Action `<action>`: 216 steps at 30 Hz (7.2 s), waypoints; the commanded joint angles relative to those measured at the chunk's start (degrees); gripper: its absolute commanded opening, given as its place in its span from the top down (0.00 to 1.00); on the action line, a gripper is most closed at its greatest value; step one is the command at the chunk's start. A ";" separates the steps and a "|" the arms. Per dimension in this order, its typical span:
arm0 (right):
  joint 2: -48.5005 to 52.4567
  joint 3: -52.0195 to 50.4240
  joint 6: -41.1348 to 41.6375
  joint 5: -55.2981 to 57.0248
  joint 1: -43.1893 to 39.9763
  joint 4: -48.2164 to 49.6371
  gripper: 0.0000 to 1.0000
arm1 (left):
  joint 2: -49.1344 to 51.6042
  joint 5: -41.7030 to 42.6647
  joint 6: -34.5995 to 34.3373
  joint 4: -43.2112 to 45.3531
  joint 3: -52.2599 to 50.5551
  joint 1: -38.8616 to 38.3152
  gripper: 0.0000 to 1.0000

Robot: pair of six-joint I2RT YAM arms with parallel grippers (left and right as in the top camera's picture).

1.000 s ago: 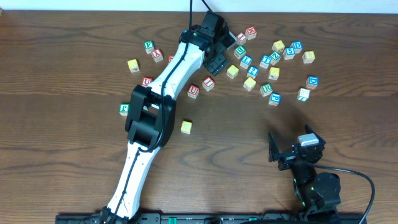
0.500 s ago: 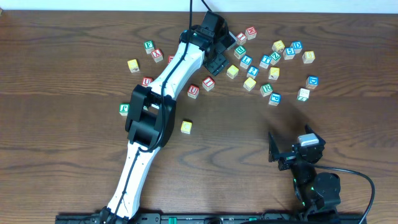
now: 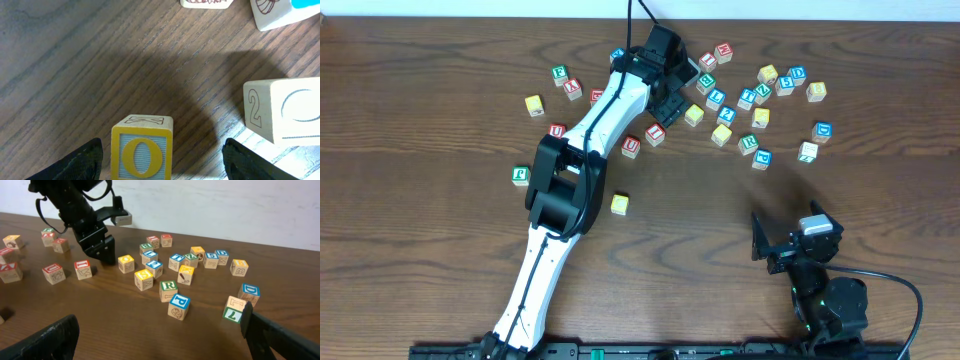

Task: Spell out CORL
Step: 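Lift the O block up with the left gripper, then carry the O block to the right of the placed C block, then lower the O block beside the C block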

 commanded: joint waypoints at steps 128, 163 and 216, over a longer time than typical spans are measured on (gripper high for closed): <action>-0.24 -0.07 0.15 0.04 -0.55 -0.24 0.01 | -56.39 -19.10 -60.11 9.35 -69.53 -24.68 0.92; -0.24 -0.07 0.15 0.04 -0.55 -0.24 0.01 | -48.46 -26.43 -59.91 16.13 -72.54 -24.48 0.92; -0.24 -0.07 0.15 0.04 -0.55 -0.24 0.01 | -44.33 -26.77 -60.08 21.07 -73.90 -19.71 0.92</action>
